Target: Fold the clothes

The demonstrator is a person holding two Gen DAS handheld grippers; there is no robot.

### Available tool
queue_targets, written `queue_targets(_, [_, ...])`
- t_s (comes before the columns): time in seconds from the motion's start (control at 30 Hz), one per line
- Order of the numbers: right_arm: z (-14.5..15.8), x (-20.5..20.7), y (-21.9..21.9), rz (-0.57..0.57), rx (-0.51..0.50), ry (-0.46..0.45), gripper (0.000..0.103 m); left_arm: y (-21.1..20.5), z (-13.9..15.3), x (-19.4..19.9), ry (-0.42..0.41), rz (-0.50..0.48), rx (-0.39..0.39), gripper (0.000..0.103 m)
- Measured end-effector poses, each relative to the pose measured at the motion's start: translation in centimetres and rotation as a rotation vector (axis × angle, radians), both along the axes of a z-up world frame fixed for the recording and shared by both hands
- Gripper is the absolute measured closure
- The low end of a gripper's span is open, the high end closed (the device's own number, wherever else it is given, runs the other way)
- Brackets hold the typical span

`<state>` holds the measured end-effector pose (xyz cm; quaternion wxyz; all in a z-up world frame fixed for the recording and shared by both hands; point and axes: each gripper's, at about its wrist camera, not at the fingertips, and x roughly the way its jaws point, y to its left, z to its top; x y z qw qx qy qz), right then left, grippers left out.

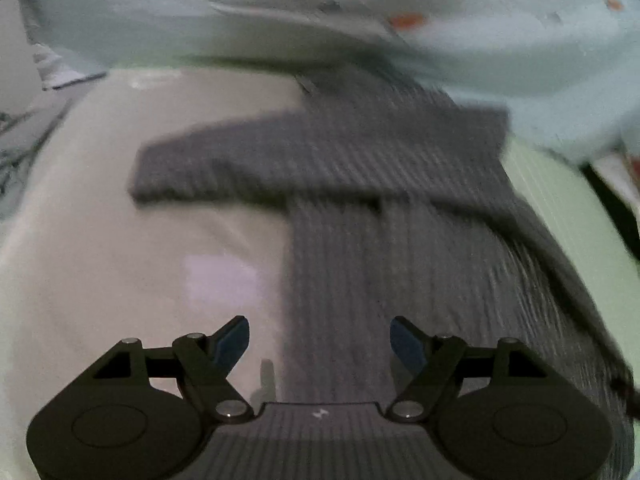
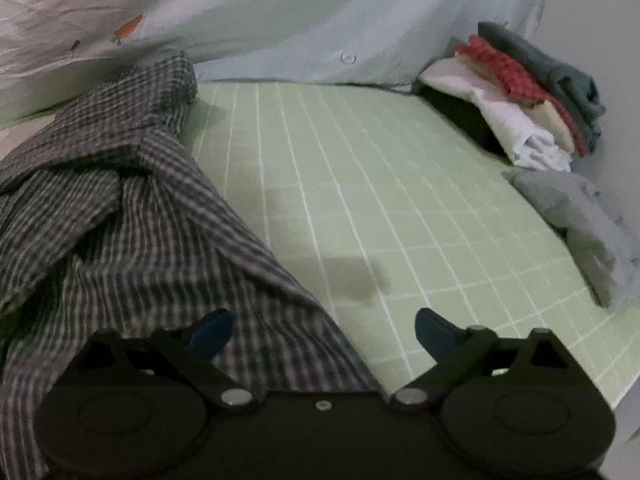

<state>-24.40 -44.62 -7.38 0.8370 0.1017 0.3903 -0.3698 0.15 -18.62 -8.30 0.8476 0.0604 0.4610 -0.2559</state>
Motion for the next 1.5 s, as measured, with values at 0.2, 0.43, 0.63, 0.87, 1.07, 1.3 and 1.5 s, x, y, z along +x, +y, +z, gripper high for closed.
queue_targets(0.2, [-0.6,-2.5,-1.6,0.059,0.086,0.009,0.027,-0.7,-1.4,-6.5,0.023,-0.007,0.092,0.024])
queue_targets(0.43, [-1.8,-4.5,-1.8,0.171,0.178,-0.026,0.073,1.2,-0.9,-10.2,0.007,0.088,0.111,0.024])
queue_targets(0.63, [-0.6,-5.1,-1.2,0.209,0.208,-0.082,0.101,2.5,-0.1,-10.2,-0.001,0.109,0.092,0.024])
queue_targets(0.87, [2.6,-5.5,1.7,0.164,0.181,-0.191,0.102,4.0,0.9,-8.6,-0.025,0.033,0.068,0.024])
queue_targets(1.07, [5.0,-3.8,7.5,0.231,0.165,-0.262,0.102,6.5,1.5,-6.8,-0.041,-0.028,0.042,0.024])
queue_targets(1.3, [4.0,0.3,14.4,0.337,0.187,-0.255,0.102,9.9,1.6,-5.2,-0.048,-0.089,0.044,0.024])
queue_targets(1.5, [-0.4,2.8,16.8,0.291,0.319,-0.194,0.101,12.6,0.7,-4.5,-0.034,-0.106,0.073,0.024])
